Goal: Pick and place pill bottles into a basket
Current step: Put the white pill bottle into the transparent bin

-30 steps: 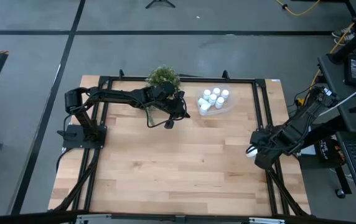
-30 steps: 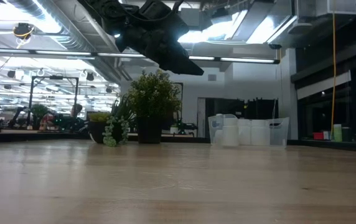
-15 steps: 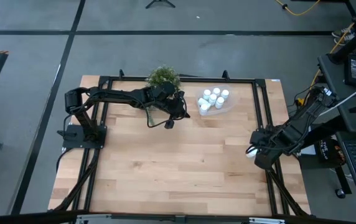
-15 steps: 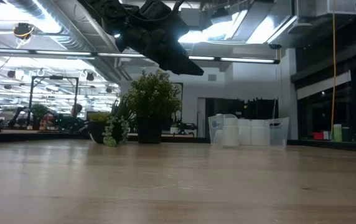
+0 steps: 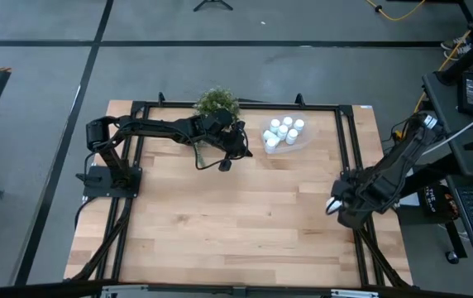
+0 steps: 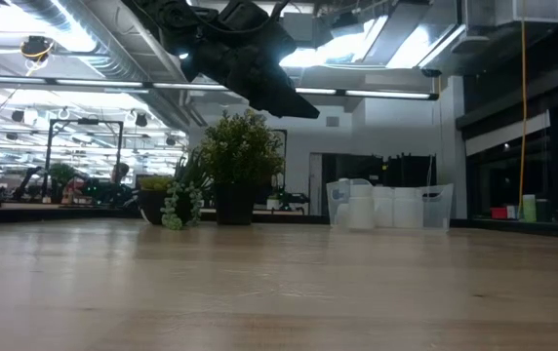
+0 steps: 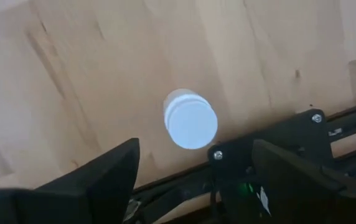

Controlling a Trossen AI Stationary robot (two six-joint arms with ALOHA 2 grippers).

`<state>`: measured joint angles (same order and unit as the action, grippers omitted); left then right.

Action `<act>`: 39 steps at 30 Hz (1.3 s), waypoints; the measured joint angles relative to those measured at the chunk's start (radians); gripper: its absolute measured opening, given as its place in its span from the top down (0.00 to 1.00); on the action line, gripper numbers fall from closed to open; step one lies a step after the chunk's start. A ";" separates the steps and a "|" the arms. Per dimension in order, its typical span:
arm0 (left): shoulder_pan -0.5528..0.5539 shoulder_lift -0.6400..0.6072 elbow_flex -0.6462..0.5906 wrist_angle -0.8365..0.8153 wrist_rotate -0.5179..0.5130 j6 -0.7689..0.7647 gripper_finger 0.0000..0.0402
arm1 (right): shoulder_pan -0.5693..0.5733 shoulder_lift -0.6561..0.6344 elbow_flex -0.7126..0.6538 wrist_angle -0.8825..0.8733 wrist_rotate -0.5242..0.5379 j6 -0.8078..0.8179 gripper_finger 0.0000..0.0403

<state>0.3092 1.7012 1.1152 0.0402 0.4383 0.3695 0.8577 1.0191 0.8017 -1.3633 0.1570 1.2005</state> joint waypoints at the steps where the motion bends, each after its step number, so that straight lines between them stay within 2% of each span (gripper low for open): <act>1: 0.000 0.000 0.000 0.000 0.000 0.000 0.99 | 0.001 0.000 -0.013 0.012 0.000 0.001 0.23; 5: 0.000 0.000 0.000 0.000 0.000 0.000 1.00 | 0.001 0.001 -0.037 0.074 0.001 0.005 0.23; 12: 0.000 0.000 0.000 0.000 0.000 0.000 0.99 | 0.001 0.010 -0.037 0.079 0.009 0.079 0.23; 22: 0.000 0.000 0.000 0.000 0.000 0.000 0.99 | 0.000 0.139 -0.037 0.084 0.011 0.110 0.23; 29: 0.000 0.000 0.000 0.000 0.000 -0.001 0.99 | 0.000 0.208 -0.037 0.081 0.010 0.237 0.23; 39: 0.000 0.000 0.000 0.000 0.000 -0.019 0.99 | -0.016 0.217 -0.037 0.067 0.007 0.448 0.23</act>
<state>0.3092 1.7016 1.1152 0.0402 0.4385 0.3504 0.8412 1.2358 0.7647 -1.2965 0.1642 1.6484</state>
